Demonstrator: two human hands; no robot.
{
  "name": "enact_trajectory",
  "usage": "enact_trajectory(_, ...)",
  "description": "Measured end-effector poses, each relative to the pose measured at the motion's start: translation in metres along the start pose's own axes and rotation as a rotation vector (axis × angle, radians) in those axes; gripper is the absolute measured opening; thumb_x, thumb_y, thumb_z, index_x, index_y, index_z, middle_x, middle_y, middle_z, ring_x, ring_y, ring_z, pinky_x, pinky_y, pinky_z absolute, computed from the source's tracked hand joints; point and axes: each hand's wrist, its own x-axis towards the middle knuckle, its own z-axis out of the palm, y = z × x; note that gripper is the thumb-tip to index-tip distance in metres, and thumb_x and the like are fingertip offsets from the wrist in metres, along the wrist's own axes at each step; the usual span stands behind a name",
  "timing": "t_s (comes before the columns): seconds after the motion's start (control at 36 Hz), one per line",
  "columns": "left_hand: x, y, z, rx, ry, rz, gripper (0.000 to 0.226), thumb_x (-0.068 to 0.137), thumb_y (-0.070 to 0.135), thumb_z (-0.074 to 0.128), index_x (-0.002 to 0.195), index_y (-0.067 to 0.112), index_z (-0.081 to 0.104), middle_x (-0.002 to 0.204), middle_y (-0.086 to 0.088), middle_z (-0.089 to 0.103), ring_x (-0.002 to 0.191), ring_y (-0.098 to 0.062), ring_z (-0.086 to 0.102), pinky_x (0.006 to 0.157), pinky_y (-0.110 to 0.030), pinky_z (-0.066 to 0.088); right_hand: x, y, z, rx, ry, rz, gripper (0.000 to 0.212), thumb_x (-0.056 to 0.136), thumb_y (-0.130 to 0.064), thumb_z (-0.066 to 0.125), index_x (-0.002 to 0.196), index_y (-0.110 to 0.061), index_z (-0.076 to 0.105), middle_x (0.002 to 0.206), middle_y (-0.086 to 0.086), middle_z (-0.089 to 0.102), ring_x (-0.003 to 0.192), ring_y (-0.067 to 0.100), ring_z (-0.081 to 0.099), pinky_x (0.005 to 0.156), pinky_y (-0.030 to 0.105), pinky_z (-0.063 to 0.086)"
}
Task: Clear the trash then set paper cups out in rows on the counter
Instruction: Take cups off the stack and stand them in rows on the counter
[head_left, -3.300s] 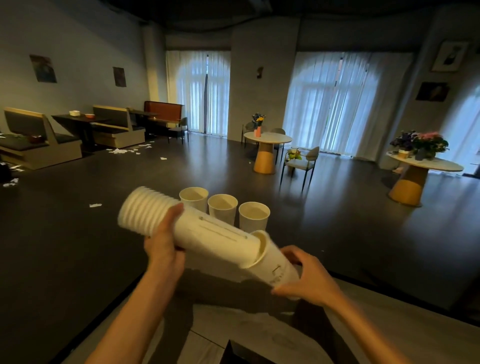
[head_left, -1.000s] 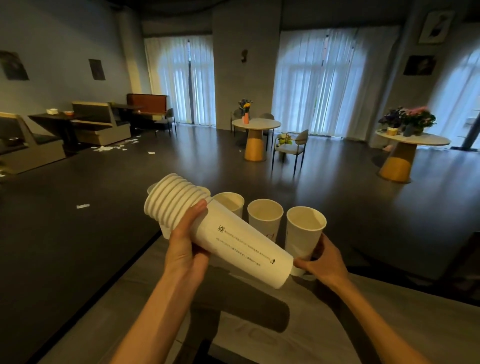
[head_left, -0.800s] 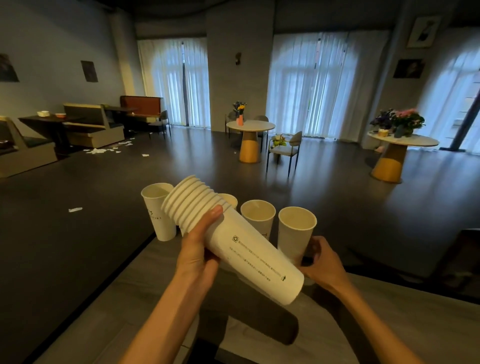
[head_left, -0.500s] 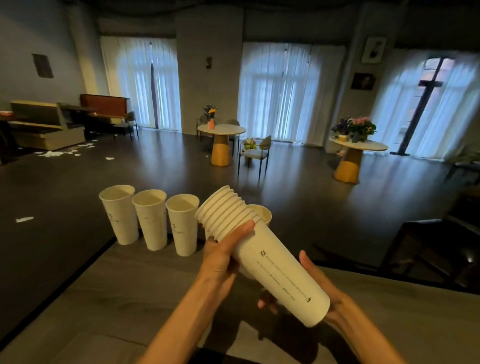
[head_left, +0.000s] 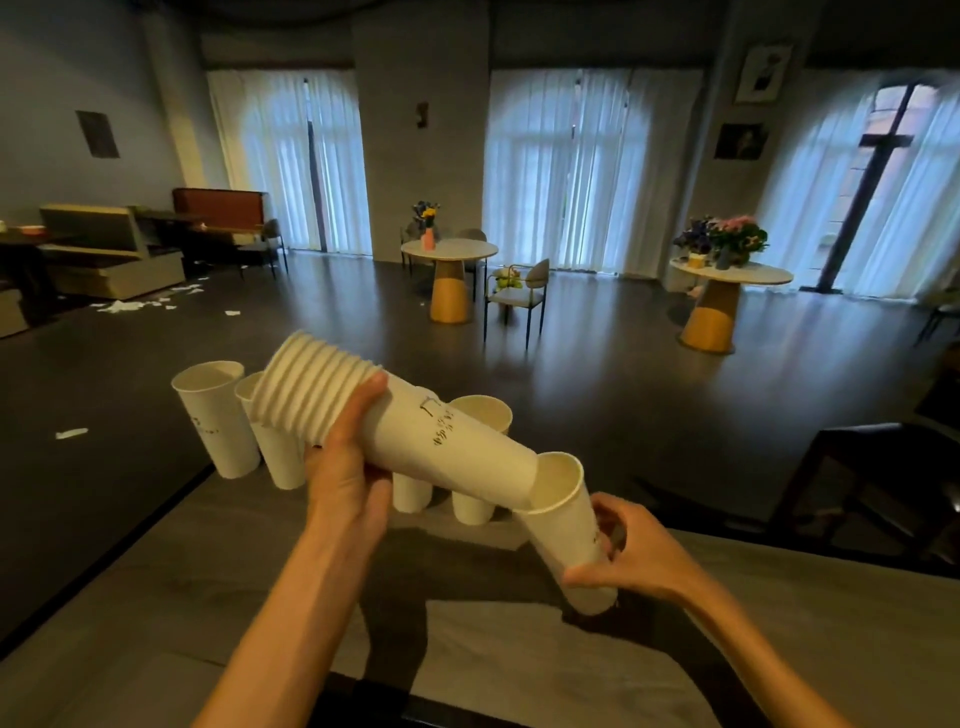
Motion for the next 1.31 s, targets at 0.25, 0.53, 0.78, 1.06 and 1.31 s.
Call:
enact_trajectory(0.25, -0.001, 0.018, -0.036, -0.043, 0.081, 0.022, 0.058, 0.078, 0.023, 0.082, 0.129, 0.023, 0.055, 0.122, -0.008, 0.068, 0.111, -0.029, 0.068, 0.091, -0.054, 0.059, 0.066, 0.022, 0.018, 0.145, 0.1, 0.058, 0.096, 0.058, -0.03, 0.095, 0.139, -0.029, 0.044, 0.137, -0.003, 0.057, 0.125, 0.018, 0.054, 0.106, 0.046, 0.046)
enact_trajectory(0.53, -0.021, 0.004, -0.051, 0.0, 0.11, -0.015, 0.078, 0.062, 0.029, 0.089, 0.133, 0.024, 0.058, 0.123, -0.01, 0.071, 0.112, -0.031, 0.068, 0.095, -0.058, 0.056, 0.083, 0.02, 0.02, 0.045, 0.131, 0.051, 0.098, 0.059, -0.036, 0.094, 0.141, -0.027, 0.041, 0.139, 0.002, 0.056, 0.127, 0.025, 0.054, 0.104, 0.05, 0.048)
enact_trajectory(0.78, -0.052, -0.024, -0.024, 0.053, -0.026, -0.178, 0.062, 0.06, 0.02, 0.081, 0.119, 0.017, 0.062, 0.113, -0.013, 0.072, 0.107, -0.029, 0.068, 0.086, -0.05, 0.056, 0.012, 0.003, 0.01, 0.122, 0.142, 0.239, 0.058, 0.065, -0.049, 0.085, 0.109, -0.02, 0.059, 0.093, 0.006, 0.069, 0.082, 0.022, 0.069, 0.081, 0.05, 0.059)
enact_trajectory(1.06, -0.07, -0.049, -0.003, 0.142, -0.283, -0.323, 0.059, 0.058, 0.022, 0.083, 0.115, 0.016, 0.066, 0.105, -0.011, 0.077, 0.099, -0.026, 0.071, 0.083, -0.046, 0.057, -0.089, -0.049, -0.003, 0.768, -0.412, 0.162, 0.082, 0.076, -0.057, 0.076, 0.139, -0.012, 0.05, 0.13, 0.029, 0.057, 0.11, 0.036, 0.061, 0.093, 0.044, 0.053)
enact_trajectory(1.31, -0.049, -0.035, -0.016, 0.147, -0.306, -0.157, 0.094, 0.029, 0.034, 0.093, 0.118, 0.027, 0.064, 0.112, 0.001, 0.074, 0.108, -0.019, 0.068, 0.089, -0.044, 0.055, -0.109, -0.045, -0.015, -0.084, -0.064, 0.204, 0.077, 0.059, -0.046, 0.09, 0.124, -0.049, 0.049, 0.127, -0.023, 0.058, 0.118, -0.003, 0.055, 0.107, 0.037, 0.047)
